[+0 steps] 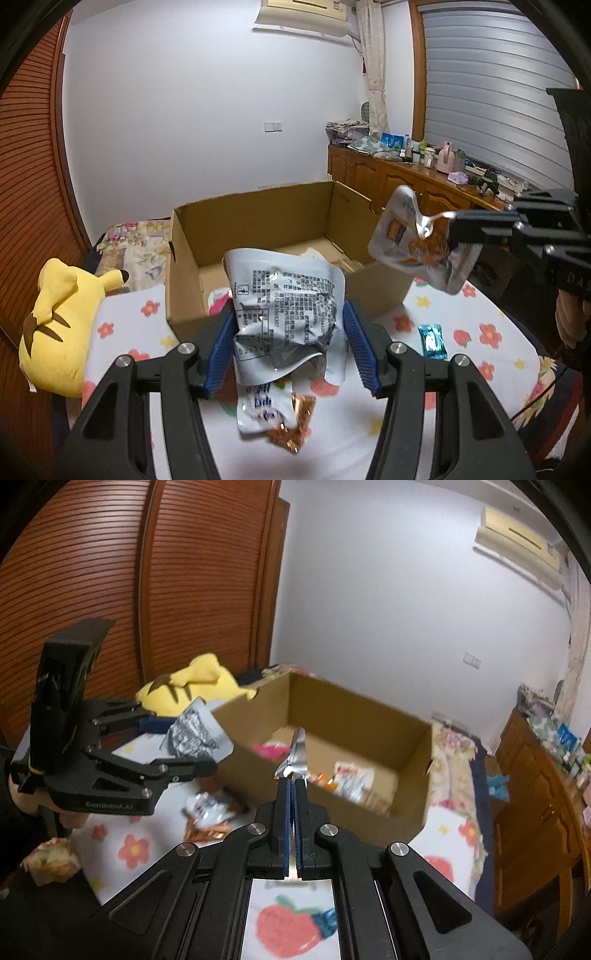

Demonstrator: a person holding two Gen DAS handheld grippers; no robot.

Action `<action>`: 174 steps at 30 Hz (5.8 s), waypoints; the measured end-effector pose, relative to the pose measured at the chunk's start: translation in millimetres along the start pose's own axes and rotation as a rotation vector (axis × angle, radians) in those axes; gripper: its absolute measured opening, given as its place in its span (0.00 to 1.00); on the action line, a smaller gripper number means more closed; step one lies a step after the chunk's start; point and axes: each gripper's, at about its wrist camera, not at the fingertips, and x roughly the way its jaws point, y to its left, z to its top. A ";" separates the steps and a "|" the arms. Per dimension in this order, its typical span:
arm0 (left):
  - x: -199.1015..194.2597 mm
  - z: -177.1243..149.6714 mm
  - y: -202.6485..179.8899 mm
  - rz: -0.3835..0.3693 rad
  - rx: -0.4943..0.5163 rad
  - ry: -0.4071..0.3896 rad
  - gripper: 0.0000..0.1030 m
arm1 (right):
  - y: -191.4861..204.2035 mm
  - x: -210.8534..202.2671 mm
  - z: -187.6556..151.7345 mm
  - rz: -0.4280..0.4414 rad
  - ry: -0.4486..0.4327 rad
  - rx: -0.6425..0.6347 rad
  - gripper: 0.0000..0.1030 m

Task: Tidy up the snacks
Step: 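Lift both pouches and carry them over the cardboard box, then open both tools to drop the pouches into the box and withdraw, then grasp the blue-wrapped candy with the right tool while the left tool grasps the white blue-lettered pouch, then lift the white pouch and blue candy and carry them over the box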

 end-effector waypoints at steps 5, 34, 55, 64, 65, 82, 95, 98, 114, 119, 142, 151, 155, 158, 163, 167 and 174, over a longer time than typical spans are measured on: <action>10.6 11.4 7.1 0.006 -0.002 -0.002 0.55 | -20.2 14.7 15.5 -0.016 -0.008 -0.008 0.00; 77.6 39.2 20.2 0.023 -0.003 0.063 0.55 | -83.8 105.6 -15.5 -0.013 0.145 0.088 0.01; 96.1 41.6 23.7 0.064 -0.025 0.081 0.62 | -84.2 76.6 -33.7 0.009 0.102 0.152 0.09; 56.8 32.5 14.7 0.037 -0.015 0.040 0.63 | -73.8 47.0 -44.6 0.010 0.083 0.193 0.25; 50.2 30.5 12.5 0.036 -0.008 0.035 0.63 | -71.8 43.6 -46.2 0.008 0.082 0.195 0.26; 6.0 -35.0 4.6 0.009 -0.005 0.067 0.73 | -52.4 26.9 -116.6 -0.033 0.168 0.320 0.40; 42.5 -78.8 18.6 0.022 -0.048 0.184 0.73 | -75.4 58.9 -160.7 -0.036 0.287 0.442 0.41; 48.3 -82.3 24.0 0.023 -0.061 0.197 0.73 | -76.4 65.6 -162.0 -0.022 0.295 0.457 0.42; 73.8 -84.4 33.1 0.023 -0.080 0.260 0.73 | -54.0 82.3 -156.5 -0.106 0.294 0.310 0.25; 85.2 -86.0 38.8 0.010 -0.113 0.299 0.73 | -57.8 83.0 -158.0 -0.093 0.294 0.322 0.26; 85.0 -100.1 24.9 0.012 -0.096 0.340 0.59 | -56.2 85.0 -155.9 -0.094 0.294 0.320 0.26; 60.4 -101.8 22.7 0.028 -0.098 0.282 0.59 | -55.1 85.9 -155.4 -0.103 0.298 0.310 0.26; 49.5 -99.8 20.7 0.034 -0.095 0.248 0.59 | -53.8 85.8 -155.2 -0.108 0.300 0.303 0.26; 42.9 -99.3 18.3 0.039 -0.085 0.229 0.59 | -52.6 86.1 -155.2 -0.113 0.300 0.300 0.26; 35.0 -96.4 16.3 0.039 -0.081 0.206 0.59 | -52.0 85.6 -155.1 -0.117 0.300 0.300 0.24; 27.6 -92.3 13.7 0.029 -0.075 0.185 0.59 | -54.1 81.7 -154.9 -0.123 0.283 0.316 0.20; 21.5 -81.5 3.0 0.009 -0.056 0.156 0.59 | -51.0 70.5 -154.8 -0.115 0.249 0.327 0.19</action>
